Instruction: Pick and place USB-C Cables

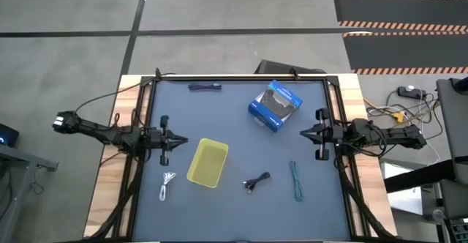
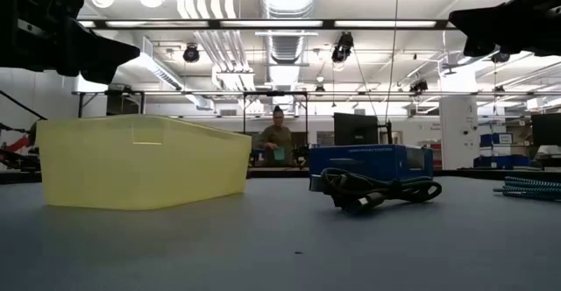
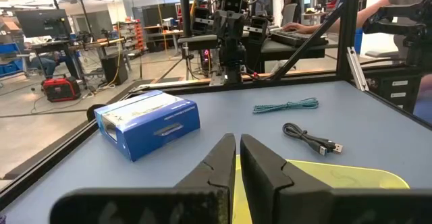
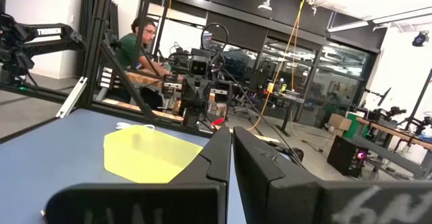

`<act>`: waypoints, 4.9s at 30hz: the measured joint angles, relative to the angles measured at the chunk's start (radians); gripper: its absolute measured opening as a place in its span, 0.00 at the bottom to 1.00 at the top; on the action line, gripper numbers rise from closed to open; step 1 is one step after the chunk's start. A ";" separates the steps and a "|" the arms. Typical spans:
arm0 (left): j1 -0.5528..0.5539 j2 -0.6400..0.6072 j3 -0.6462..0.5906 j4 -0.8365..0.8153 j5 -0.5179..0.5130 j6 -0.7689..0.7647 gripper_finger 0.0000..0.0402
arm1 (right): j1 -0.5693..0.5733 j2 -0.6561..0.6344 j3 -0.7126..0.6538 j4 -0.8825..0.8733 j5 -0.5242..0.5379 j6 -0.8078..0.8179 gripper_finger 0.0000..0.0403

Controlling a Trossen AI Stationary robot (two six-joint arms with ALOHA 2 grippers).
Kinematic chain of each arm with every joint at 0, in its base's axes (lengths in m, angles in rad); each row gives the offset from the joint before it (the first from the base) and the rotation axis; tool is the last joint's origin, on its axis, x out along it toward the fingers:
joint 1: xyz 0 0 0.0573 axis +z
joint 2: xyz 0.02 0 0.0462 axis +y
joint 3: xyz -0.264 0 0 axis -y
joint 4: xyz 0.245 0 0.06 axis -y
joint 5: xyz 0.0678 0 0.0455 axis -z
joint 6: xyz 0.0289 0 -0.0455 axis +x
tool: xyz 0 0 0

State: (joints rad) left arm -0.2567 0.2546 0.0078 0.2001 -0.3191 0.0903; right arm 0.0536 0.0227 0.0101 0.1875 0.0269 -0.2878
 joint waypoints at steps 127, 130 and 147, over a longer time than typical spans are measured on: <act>0.000 0.000 0.003 0.734 -0.050 0.448 0.02 | 0.001 0.721 0.195 0.506 0.091 0.486 0.02; 0.000 0.000 0.001 0.731 -0.051 0.447 0.02 | 0.001 0.786 0.284 0.437 0.070 0.490 0.02; 0.000 0.000 -0.002 0.725 -0.056 0.445 0.02 | 0.132 1.152 0.868 -0.380 0.068 0.459 0.02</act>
State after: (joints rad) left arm -0.2569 0.2550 0.0063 0.9253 -0.3752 0.5350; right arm 0.1855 1.1748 0.8777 -0.1923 0.0947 0.1711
